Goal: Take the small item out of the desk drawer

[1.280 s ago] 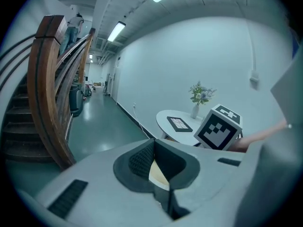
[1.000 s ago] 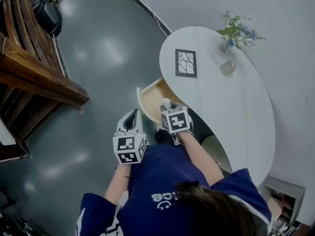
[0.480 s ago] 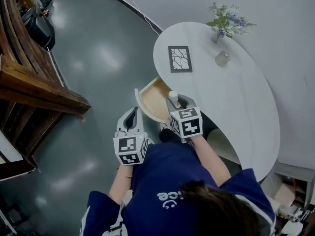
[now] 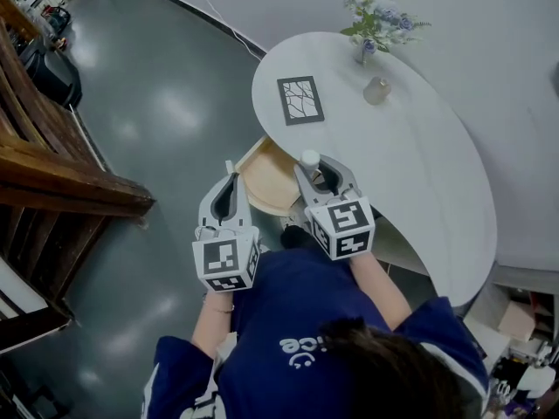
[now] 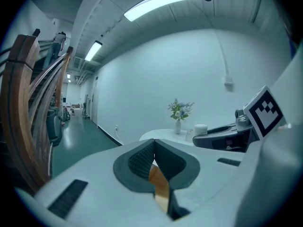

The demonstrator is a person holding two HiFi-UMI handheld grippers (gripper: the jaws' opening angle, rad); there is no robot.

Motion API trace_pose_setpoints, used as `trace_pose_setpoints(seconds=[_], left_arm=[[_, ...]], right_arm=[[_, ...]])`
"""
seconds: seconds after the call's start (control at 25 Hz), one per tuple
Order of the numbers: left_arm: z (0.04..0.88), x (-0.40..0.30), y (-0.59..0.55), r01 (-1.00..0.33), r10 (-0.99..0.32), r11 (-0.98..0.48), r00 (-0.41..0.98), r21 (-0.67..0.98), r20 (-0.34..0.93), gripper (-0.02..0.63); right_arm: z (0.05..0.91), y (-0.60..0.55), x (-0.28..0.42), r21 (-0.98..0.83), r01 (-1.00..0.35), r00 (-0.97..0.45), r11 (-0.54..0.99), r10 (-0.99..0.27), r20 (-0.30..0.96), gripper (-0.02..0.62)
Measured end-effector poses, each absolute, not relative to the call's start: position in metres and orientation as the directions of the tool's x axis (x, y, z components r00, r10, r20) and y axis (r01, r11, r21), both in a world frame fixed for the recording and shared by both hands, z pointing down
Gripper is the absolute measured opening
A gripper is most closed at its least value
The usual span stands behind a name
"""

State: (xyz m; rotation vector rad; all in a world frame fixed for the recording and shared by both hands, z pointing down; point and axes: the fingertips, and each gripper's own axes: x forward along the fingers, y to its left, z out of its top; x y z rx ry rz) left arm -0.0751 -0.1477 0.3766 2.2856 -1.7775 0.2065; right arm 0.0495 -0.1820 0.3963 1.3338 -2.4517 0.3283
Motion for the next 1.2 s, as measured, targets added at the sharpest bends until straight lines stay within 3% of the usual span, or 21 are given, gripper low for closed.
trace_pose_setpoints(seconds=[0.48, 1.2], left_arm=[[0.319, -0.058, -0.155, -0.964, -0.956, -0.266, 0.268, 0.028, 0.119, 0.003], [0.322, -0.065, -0.159, -0.968, -0.964, -0.251, 0.251, 0.006, 0.091, 0.003]], right_arm=[[0.325, -0.176, 0.079, 0.029, -0.885, -0.456, 0.465, -0.877, 0.151, 0.143], [0.322, -0.176, 0.063, 0.134, -0.853, -0.489, 0.504, -0.863, 0.126, 0.14]])
